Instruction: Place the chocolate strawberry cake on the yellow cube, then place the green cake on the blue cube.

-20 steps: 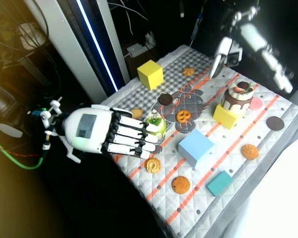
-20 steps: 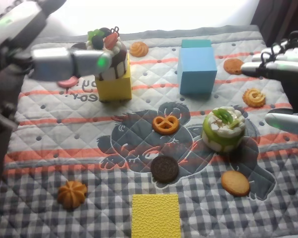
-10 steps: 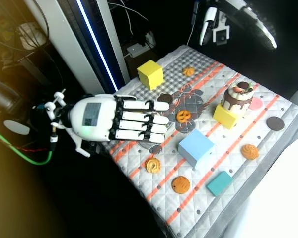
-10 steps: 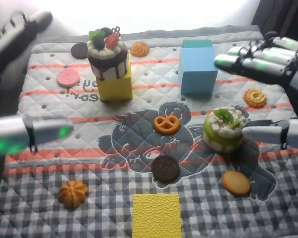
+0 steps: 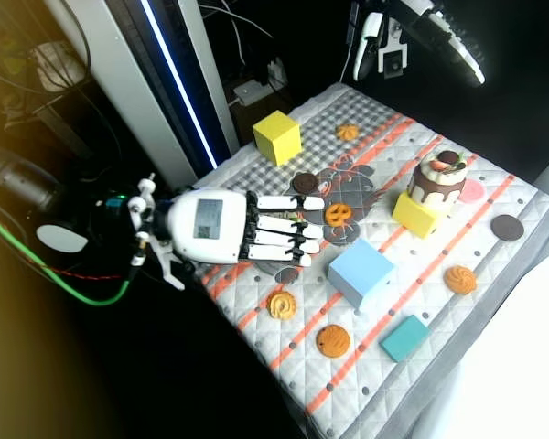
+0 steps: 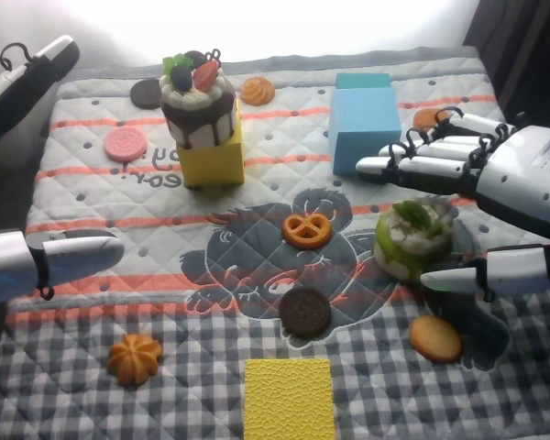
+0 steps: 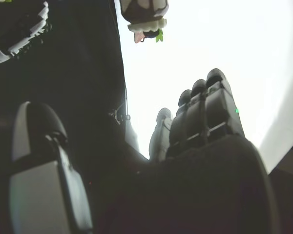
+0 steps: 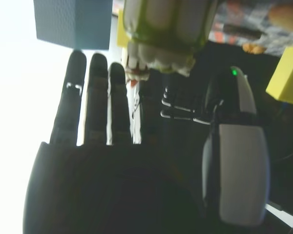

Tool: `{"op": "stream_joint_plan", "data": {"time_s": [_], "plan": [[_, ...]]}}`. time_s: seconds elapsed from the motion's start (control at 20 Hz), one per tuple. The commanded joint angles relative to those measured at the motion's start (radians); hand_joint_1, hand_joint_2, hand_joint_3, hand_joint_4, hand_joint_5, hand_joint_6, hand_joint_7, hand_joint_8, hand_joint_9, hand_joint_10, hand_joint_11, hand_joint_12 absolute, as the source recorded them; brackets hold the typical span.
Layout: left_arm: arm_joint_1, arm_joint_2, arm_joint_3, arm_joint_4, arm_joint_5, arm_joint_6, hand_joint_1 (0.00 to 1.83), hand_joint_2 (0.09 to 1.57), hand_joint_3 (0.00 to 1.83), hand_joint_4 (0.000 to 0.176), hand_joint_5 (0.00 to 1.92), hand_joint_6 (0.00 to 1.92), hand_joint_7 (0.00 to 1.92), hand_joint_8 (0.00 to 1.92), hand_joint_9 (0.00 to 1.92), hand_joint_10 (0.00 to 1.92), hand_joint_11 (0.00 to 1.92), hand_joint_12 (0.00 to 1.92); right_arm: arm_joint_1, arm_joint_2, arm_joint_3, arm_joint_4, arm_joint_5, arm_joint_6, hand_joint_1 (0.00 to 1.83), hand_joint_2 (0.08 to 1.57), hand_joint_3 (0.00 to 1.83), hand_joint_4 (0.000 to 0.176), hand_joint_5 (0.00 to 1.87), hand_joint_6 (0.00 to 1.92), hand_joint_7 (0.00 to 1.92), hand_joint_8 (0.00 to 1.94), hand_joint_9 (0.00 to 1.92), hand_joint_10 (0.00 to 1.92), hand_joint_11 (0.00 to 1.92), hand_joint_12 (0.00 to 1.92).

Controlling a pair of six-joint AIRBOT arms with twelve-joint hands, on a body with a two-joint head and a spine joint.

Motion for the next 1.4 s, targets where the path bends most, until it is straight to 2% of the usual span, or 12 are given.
{"op": "stream_joint_plan", "data": {"time_s": [0.0, 0.05, 0.1, 0.15, 0.2, 0.25, 0.4, 0.75, 0.85, 0.9, 1.05, 1.35], "plan": [[-0.007, 0.004, 0.000, 0.012, -0.136, -0.010, 0.93, 0.83, 0.00, 0.175, 0.00, 0.00, 0.00, 0.00, 0.00, 0.00, 0.00, 0.00, 0.014, -0.006, 0.008, 0.017, 0.094, 0.007, 0.85, 1.03, 0.01, 0.102, 0.29, 0.01, 0.37, 0.01, 0.45, 0.02, 0.09, 1.01], [-0.007, 0.003, 0.001, 0.011, -0.136, -0.010, 0.92, 0.83, 0.00, 0.176, 0.00, 0.00, 0.00, 0.00, 0.00, 0.00, 0.00, 0.00, 0.014, -0.008, 0.012, 0.017, 0.093, 0.011, 0.93, 1.06, 0.00, 0.039, 0.43, 0.01, 0.50, 0.01, 0.58, 0.03, 0.26, 0.95], [-0.005, 0.002, 0.001, 0.007, -0.136, -0.010, 0.91, 0.82, 0.00, 0.176, 0.00, 0.00, 0.00, 0.00, 0.00, 0.00, 0.00, 0.00, 0.016, -0.008, 0.014, 0.017, 0.093, 0.015, 0.96, 1.08, 0.00, 0.025, 0.54, 0.01, 0.62, 0.01, 0.70, 0.03, 0.35, 0.98], [-0.002, 0.002, 0.001, 0.004, -0.137, -0.010, 0.91, 0.83, 0.01, 0.176, 0.00, 0.00, 0.00, 0.00, 0.00, 0.00, 0.00, 0.00, 0.019, -0.008, 0.014, 0.017, 0.094, 0.015, 1.25, 1.17, 0.00, 0.000, 0.76, 0.00, 0.84, 0.91, 0.98, 0.14, 0.59, 1.16], [0.002, 0.003, 0.001, 0.001, -0.140, -0.012, 0.90, 0.83, 0.01, 0.176, 0.00, 0.00, 0.00, 0.00, 0.00, 0.00, 0.00, 0.00, 0.024, -0.004, 0.014, 0.017, 0.099, 0.015, 1.23, 1.20, 0.00, 0.000, 0.75, 0.84, 0.89, 1.25, 1.03, 0.58, 0.71, 1.41], [0.005, 0.003, 0.001, 0.000, -0.142, -0.015, 0.90, 0.83, 0.00, 0.176, 0.00, 0.00, 0.00, 0.00, 0.00, 0.00, 0.00, 0.00, 0.025, 0.000, 0.013, 0.017, 0.105, 0.015, 1.22, 1.21, 0.00, 0.000, 0.72, 1.06, 0.88, 1.37, 0.97, 0.84, 0.73, 1.48], [0.009, 0.002, 0.001, 0.000, -0.151, -0.023, 0.91, 0.84, 0.01, 0.176, 0.00, 0.00, 0.00, 0.00, 0.00, 0.00, 0.00, 0.00, 0.027, 0.011, 0.010, 0.018, 0.131, 0.024, 1.24, 1.19, 0.00, 0.000, 0.82, 0.96, 0.90, 1.36, 1.00, 1.03, 0.88, 1.39], [0.012, 0.001, 0.001, -0.003, -0.151, -0.030, 0.91, 0.86, 0.02, 0.176, 0.00, 0.00, 0.00, 0.00, 0.00, 0.00, 0.00, 0.00, 0.079, 0.037, 0.015, 0.049, 0.276, 0.057, 1.22, 1.19, 0.00, 0.000, 0.72, 1.20, 0.94, 1.22, 0.87, 0.81, 0.62, 1.43], [0.012, -0.002, 0.001, -0.005, -0.151, -0.031, 0.93, 0.84, 0.01, 0.176, 0.00, 0.00, 0.00, 0.00, 0.00, 0.00, 0.00, 0.00, 0.120, 0.027, 0.028, 0.072, 0.293, 0.043, 1.24, 1.16, 0.00, 0.000, 0.80, 1.05, 0.99, 1.18, 0.92, 0.80, 0.65, 1.37], [0.012, -0.005, 0.003, -0.006, -0.151, -0.032, 0.92, 0.84, 0.00, 0.176, 0.00, 0.00, 0.00, 0.00, 0.00, 0.00, 0.00, 0.00, 0.155, 0.010, 0.045, 0.089, 0.294, 0.026, 1.35, 1.13, 0.00, 0.000, 0.85, 0.93, 1.01, 0.99, 0.94, 1.20, 0.71, 1.28], [0.012, -0.008, 0.011, -0.006, -0.146, -0.045, 0.96, 0.84, 0.00, 0.176, 0.00, 0.00, 0.00, 0.00, 0.00, 0.00, 0.00, 0.00, 0.237, -0.046, 0.110, 0.119, 0.251, 0.025, 1.37, 1.11, 0.00, 0.000, 0.88, 0.92, 1.01, 0.93, 1.00, 1.20, 0.85, 1.20], [0.012, -0.011, 0.017, -0.003, -0.138, -0.056, 0.91, 0.84, 0.00, 0.176, 0.00, 0.00, 0.00, 0.00, 0.00, 0.00, 0.00, 0.00, 0.346, -0.155, 0.228, 0.142, 0.092, 0.025, 1.38, 1.11, 0.00, 0.000, 0.86, 1.02, 1.09, 0.89, 0.88, 1.20, 0.26, 1.16]]}}
